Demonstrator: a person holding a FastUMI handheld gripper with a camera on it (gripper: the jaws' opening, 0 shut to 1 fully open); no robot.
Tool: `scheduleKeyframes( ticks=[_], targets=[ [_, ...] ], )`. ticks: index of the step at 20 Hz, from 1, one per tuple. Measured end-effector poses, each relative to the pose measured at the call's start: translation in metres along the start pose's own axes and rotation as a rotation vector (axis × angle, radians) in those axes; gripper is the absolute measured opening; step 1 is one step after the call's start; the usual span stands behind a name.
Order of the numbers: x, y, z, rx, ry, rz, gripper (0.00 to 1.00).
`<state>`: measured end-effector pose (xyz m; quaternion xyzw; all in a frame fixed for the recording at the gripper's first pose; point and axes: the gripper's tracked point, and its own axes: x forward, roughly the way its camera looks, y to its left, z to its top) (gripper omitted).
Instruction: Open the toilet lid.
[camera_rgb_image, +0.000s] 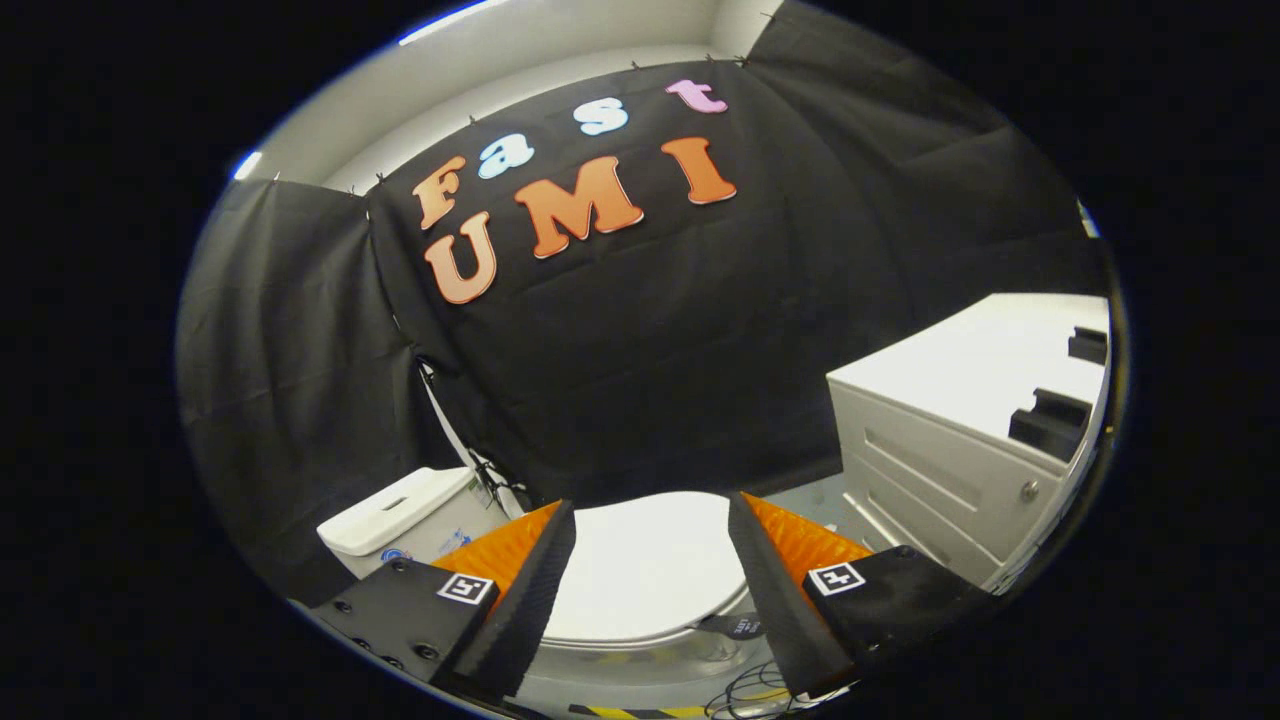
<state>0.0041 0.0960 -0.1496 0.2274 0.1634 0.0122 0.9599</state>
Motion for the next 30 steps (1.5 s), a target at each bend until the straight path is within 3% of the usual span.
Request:
scheduleKeyframes(
  ticks=[11,13,15,22,24,29,30],
  targets=[
    [0.037,-0.087,-0.101,0.374,0.216,-0.114,0.98],
    [0.062,-0.106,-0.106,0.469,0.136,-0.149,0.98],
    [0.043,-0.104,-0.141,0.588,0.284,-0.136,0.98],
    [0.062,-0.124,-0.163,0.766,0.312,-0.129,0.96],
    [0.067,-0.126,-0.167,0.793,0.313,-0.125,0.86],
    [0.080,-0.121,-0.171,0.823,0.308,-0.079,0.75],
    [0.082,-0.122,-0.172,0.811,0.302,-0.088,0.62]
  ],
)
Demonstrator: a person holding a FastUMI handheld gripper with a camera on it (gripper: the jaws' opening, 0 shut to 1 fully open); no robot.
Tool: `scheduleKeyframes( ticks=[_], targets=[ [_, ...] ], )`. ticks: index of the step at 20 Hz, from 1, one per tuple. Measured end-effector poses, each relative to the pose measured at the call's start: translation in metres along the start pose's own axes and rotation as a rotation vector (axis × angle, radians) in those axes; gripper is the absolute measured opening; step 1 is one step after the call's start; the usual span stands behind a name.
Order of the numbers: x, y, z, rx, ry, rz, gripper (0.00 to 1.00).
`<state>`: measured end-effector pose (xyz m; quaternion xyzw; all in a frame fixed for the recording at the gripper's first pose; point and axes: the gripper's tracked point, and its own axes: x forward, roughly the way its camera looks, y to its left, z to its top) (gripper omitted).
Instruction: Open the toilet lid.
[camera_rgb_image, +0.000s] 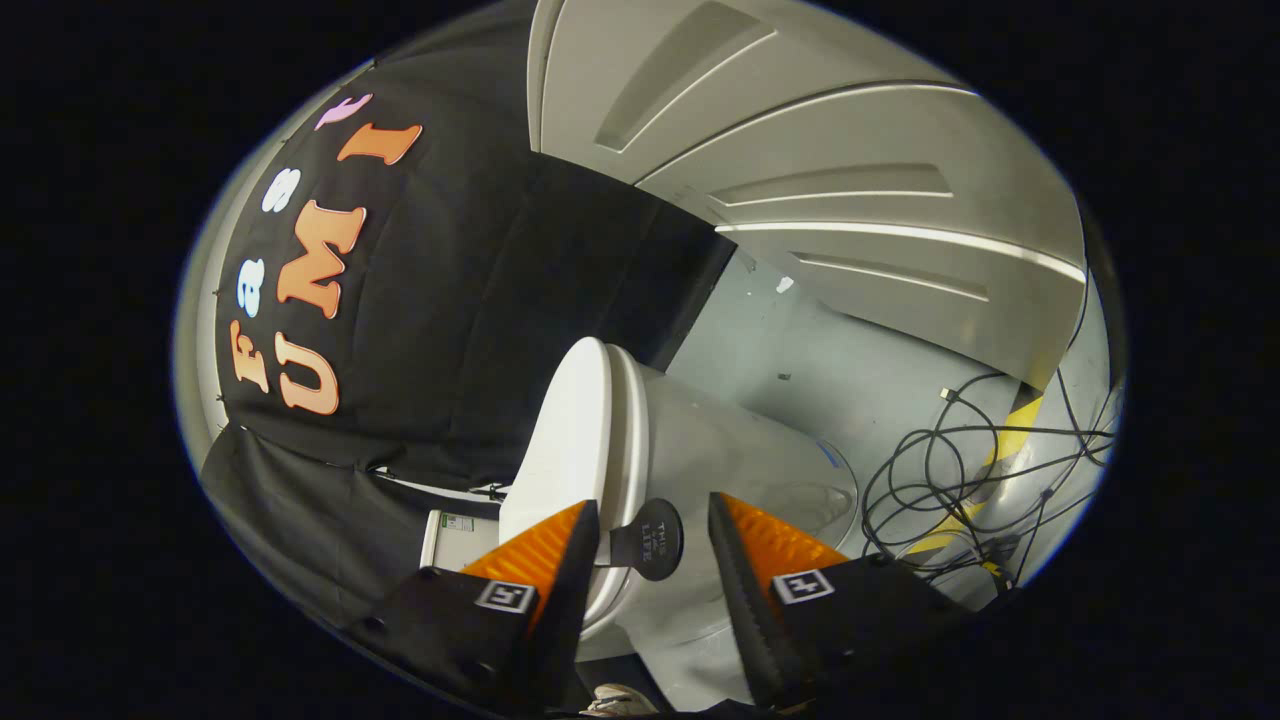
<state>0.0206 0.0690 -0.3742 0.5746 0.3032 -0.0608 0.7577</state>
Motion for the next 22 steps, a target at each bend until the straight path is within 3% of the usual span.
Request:
scheduleKeyframes(
  ticks=[2,4,7,8,14,22],
  targets=[
    [-0.0004,-0.0028,-0.0010,-0.009,-0.010,-0.014,0.35],
    [0.0013,-0.0038,0.0000,0.015,-0.007,-0.004,0.26],
    [-0.0016,0.0028,0.0036,0.134,0.025,0.080,0.19],
    [-0.0019,0.0042,0.0006,0.133,0.034,0.085,0.08],
    [-0.0035,-0.0042,0.0025,0.172,-0.007,0.068,0.08],
    [-0.0066,0.0016,0.0034,0.092,-0.015,0.032,0.08]
  ],
)
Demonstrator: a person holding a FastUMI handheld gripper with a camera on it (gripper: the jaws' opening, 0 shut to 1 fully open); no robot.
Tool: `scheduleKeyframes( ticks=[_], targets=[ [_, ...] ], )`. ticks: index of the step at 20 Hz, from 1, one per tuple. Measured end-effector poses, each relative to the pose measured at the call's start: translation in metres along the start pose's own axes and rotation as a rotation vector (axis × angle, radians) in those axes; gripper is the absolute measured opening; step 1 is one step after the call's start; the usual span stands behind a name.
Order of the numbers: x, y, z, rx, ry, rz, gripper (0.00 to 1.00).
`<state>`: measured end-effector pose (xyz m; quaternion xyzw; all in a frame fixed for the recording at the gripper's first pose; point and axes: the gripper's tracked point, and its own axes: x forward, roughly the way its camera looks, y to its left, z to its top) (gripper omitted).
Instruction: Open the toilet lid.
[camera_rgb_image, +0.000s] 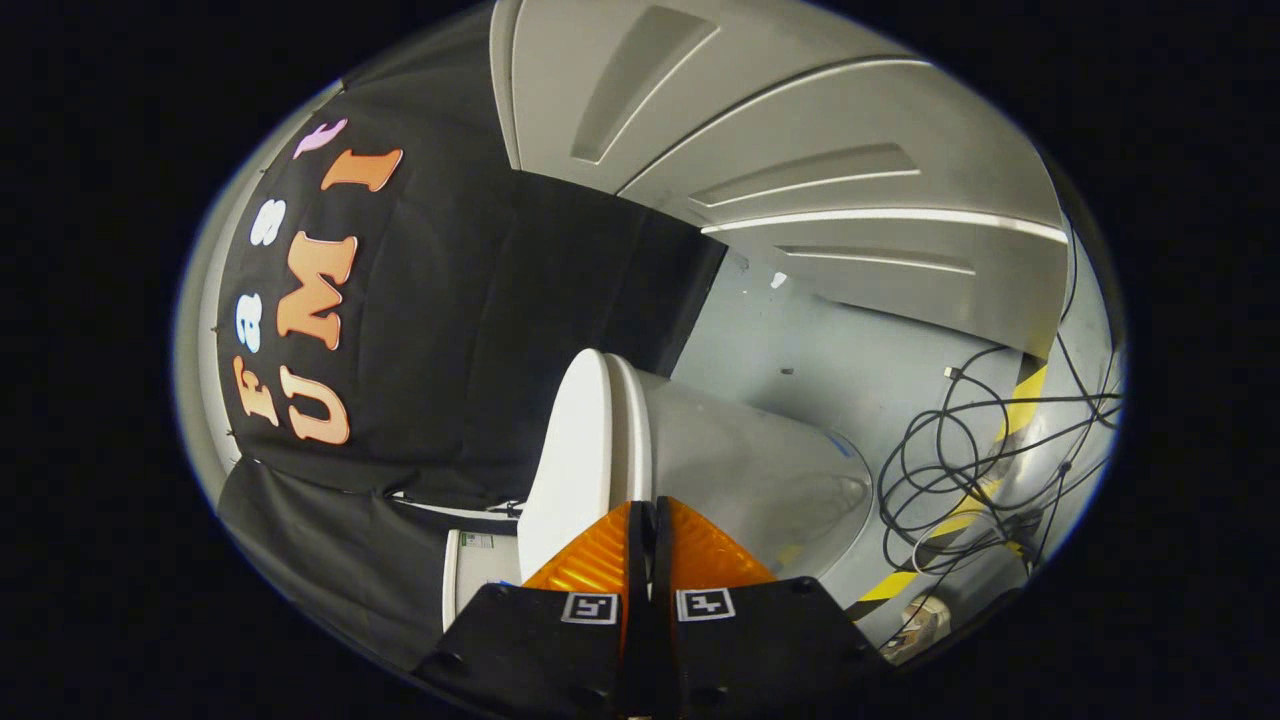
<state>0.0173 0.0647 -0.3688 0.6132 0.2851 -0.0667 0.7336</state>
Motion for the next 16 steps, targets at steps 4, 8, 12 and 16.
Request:
scheduleKeyframes(
  ticks=[4,8,12,16],
  targets=[
    [0.007,0.006,0.009,-0.072,-0.050,-0.047,0.08],
    [0.002,0.032,0.020,-0.143,-0.111,-0.030,0.08],
    [-0.008,0.059,0.029,-0.259,-0.173,-0.010,0.08],
    [-0.025,0.090,0.042,-0.314,-0.227,-0.007,0.08]
  ],
)
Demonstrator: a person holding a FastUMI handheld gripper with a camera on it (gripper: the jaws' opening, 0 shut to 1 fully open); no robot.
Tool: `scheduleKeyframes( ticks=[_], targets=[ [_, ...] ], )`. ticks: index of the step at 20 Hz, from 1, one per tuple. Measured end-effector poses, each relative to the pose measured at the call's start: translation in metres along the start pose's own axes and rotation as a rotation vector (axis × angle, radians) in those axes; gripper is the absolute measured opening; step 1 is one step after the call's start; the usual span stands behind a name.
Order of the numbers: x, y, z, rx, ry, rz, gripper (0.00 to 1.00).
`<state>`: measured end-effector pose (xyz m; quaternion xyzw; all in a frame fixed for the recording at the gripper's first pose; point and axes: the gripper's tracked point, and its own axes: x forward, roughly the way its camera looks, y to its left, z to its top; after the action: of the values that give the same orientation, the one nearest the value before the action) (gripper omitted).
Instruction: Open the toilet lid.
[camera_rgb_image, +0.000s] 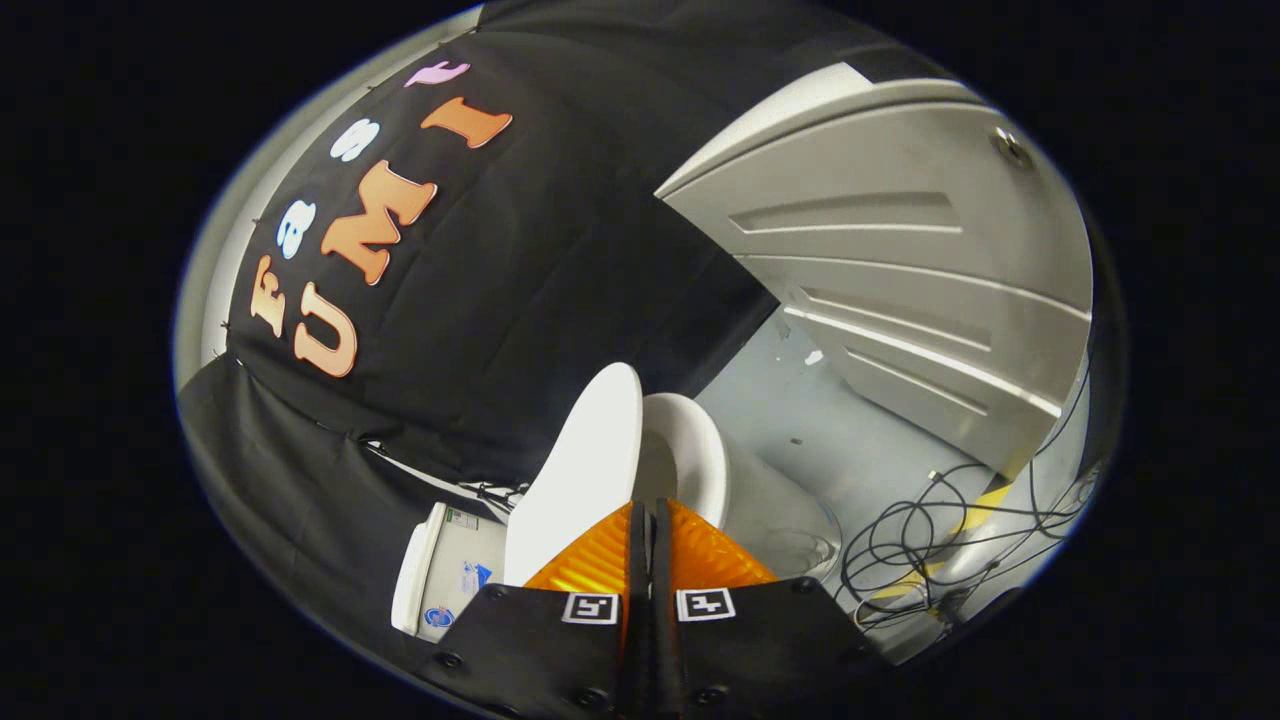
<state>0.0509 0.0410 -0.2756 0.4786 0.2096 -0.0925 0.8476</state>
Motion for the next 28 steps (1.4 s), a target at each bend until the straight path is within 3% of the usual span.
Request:
scheduleKeyframes(
  ticks=[4,5,6,9,11,13,16,19,20,24,28],
  targets=[
    [-0.013,0.026,0.014,-0.060,-0.018,0.018,0.08],
    [-0.022,0.063,0.020,-0.033,-0.033,0.131,0.08],
    [-0.030,0.090,0.031,-0.041,-0.051,0.187,0.07],
    [-0.023,0.123,0.023,-0.261,-0.007,0.161,0.08],
    [-0.035,0.132,0.031,-0.304,-0.036,0.160,0.08],
    [-0.038,0.110,0.023,-0.281,-0.025,0.123,0.08],
    [-0.017,0.021,-0.001,-0.223,0.042,-0.023,0.08],
    [-0.010,-0.028,-0.023,-0.098,0.125,-0.078,0.10],
    [-0.009,-0.041,-0.032,-0.051,0.150,-0.095,0.28],
    [0.000,-0.074,-0.046,0.051,0.192,-0.151,0.68],
    [0.011,-0.070,-0.065,0.131,0.292,-0.118,0.68]
  ],
)
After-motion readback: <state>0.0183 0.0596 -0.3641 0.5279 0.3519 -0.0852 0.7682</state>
